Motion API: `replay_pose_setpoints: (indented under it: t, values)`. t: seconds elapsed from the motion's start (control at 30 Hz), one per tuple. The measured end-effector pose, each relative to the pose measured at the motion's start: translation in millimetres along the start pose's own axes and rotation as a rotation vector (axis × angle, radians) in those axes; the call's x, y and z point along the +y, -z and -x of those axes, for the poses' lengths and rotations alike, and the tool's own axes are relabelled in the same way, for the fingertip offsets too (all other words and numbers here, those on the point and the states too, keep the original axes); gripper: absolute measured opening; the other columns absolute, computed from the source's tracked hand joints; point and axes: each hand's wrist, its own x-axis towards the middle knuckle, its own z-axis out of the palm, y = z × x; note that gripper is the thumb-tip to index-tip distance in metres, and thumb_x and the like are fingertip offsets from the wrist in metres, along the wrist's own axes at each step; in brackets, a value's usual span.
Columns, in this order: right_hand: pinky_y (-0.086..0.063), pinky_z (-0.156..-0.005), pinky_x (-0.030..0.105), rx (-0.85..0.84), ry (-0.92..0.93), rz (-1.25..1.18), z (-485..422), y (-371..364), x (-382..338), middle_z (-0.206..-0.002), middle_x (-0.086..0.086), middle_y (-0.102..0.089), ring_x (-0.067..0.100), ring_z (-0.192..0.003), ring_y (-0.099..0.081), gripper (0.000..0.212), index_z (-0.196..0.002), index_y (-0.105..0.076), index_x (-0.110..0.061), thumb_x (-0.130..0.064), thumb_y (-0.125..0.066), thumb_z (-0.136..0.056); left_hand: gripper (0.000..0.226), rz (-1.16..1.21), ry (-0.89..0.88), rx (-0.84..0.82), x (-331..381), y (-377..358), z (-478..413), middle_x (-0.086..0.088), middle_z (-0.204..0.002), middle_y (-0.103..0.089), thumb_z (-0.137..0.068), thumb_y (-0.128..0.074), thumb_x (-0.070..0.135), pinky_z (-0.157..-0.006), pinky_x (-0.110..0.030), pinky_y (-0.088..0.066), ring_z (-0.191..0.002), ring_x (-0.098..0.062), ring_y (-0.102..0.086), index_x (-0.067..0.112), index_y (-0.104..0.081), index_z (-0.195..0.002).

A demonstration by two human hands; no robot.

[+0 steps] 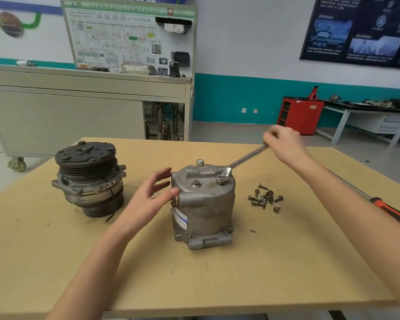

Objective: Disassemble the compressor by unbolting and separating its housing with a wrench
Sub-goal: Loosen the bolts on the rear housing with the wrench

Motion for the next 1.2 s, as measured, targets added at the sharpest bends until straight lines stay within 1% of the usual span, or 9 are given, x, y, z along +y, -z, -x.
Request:
replay_pose_setpoints:
  t: [0.13, 0.3, 0.37, 0.47, 0.57, 0.73, 0.87, 1.0, 1.2]
  values:
    - [-0.032, -0.053, 0.026, -0.278, 0.151, 0.230, -60, -51, -59, -0.071, 0.002, -0.052, 0.022, -0.073, -0.050, 0.020, -0.079, -0.055, -0.011, -0.022, -0.045, -0.092, 0.058, 0.000, -0.004, -0.022, -2, 2, 0, 0.015, -0.139, -0.049, -0.080, -0.062, 0.043, -0.107, -0.035, -0.040, -0.128, -0.004, -0.047, 0.039, -0.043, -0.135]
    - [-0.041, -0.067, 0.033, -0.412, 0.601, 0.466, -46, -89, -166, -0.097, 0.012, -0.058, 0.029, -0.089, -0.056, 0.029, -0.104, -0.060, -0.009, -0.029, -0.041, -0.095, 0.055, 0.018, -0.005, -0.013, -3, 1, 0, 0.017, -0.138, -0.049, -0.081, -0.062, 0.040, -0.102, -0.028, -0.041, -0.126, -0.002, -0.048, 0.039, -0.044, -0.133]
    - [-0.038, -0.062, 0.032, -0.347, 0.845, 0.597, -11, -83, -201, -0.099, 0.011, -0.060, 0.026, -0.082, -0.052, 0.031, -0.111, -0.058, -0.011, -0.028, -0.036, -0.097, 0.048, 0.022, -0.003, -0.009, -4, 1, -1, 0.021, -0.135, -0.050, -0.088, -0.062, 0.030, -0.099, -0.024, -0.042, -0.124, 0.000, -0.049, 0.038, -0.045, -0.132]
    - [-0.024, -0.044, 0.025, -0.064, 1.199, 0.621, 49, -48, -212, -0.070, 0.001, -0.046, 0.025, -0.060, -0.049, 0.025, -0.102, -0.059, -0.013, -0.018, -0.034, -0.099, 0.035, 0.005, 0.019, 0.005, -5, -1, -1, 0.030, -0.121, -0.056, -0.091, -0.062, 0.028, -0.078, -0.009, -0.047, -0.114, 0.012, -0.051, 0.043, -0.050, -0.120]
    - [-0.024, -0.043, 0.023, 0.175, 1.363, 0.264, 86, 5, -173, -0.051, 0.002, -0.048, 0.020, -0.042, -0.040, 0.025, -0.073, -0.062, -0.011, -0.017, -0.048, -0.093, 0.029, -0.027, 0.026, 0.043, -6, -1, -2, 0.029, -0.106, -0.062, -0.091, -0.062, 0.026, -0.072, -0.011, -0.051, -0.103, 0.020, -0.049, 0.034, -0.054, -0.118]
    - [-0.033, -0.043, 0.024, 0.156, 1.111, 0.073, 126, 57, -71, -0.049, 0.007, -0.048, 0.018, -0.044, -0.039, 0.034, -0.062, -0.060, -0.005, -0.010, -0.046, -0.093, 0.066, -0.010, 0.003, -0.026, -3, 2, -1, 0.020, -0.137, -0.050, -0.076, -0.062, 0.049, -0.100, -0.028, -0.042, -0.123, 0.001, -0.050, 0.036, -0.044, -0.138]
    - [-0.031, -0.052, 0.009, 0.267, 0.457, -0.160, 114, 53, -6, -0.053, 0.005, -0.047, 0.002, -0.055, -0.039, 0.026, -0.065, -0.056, -0.003, -0.011, -0.043, -0.086, 0.066, -0.024, -0.003, -0.028, -4, 2, -2, 0.025, -0.134, -0.049, -0.073, -0.061, 0.052, -0.098, -0.027, -0.042, -0.122, 0.002, -0.049, 0.041, -0.044, -0.136]
    - [-0.031, -0.054, 0.026, 0.105, 0.004, -0.237, 29, 18, 3, -0.068, 0.006, -0.054, 0.010, -0.057, -0.041, 0.021, -0.077, -0.055, -0.005, -0.015, -0.046, -0.093, 0.063, -0.007, 0.008, -0.018, -4, 1, -3, 0.022, -0.135, -0.050, -0.073, -0.061, 0.050, -0.101, -0.029, -0.041, -0.123, 0.001, -0.049, 0.043, -0.044, -0.133]
    - [-0.041, -0.066, 0.029, -0.350, 0.303, 0.206, -66, -60, -107, -0.083, 0.007, -0.058, 0.024, -0.081, -0.057, 0.023, -0.088, -0.060, -0.008, -0.025, -0.045, -0.095, 0.059, -0.001, 0.010, -0.023, -3, 1, -2, 0.022, -0.136, -0.049, -0.073, -0.062, 0.048, -0.094, -0.020, -0.042, -0.123, 0.002, -0.048, 0.046, -0.044, -0.129]
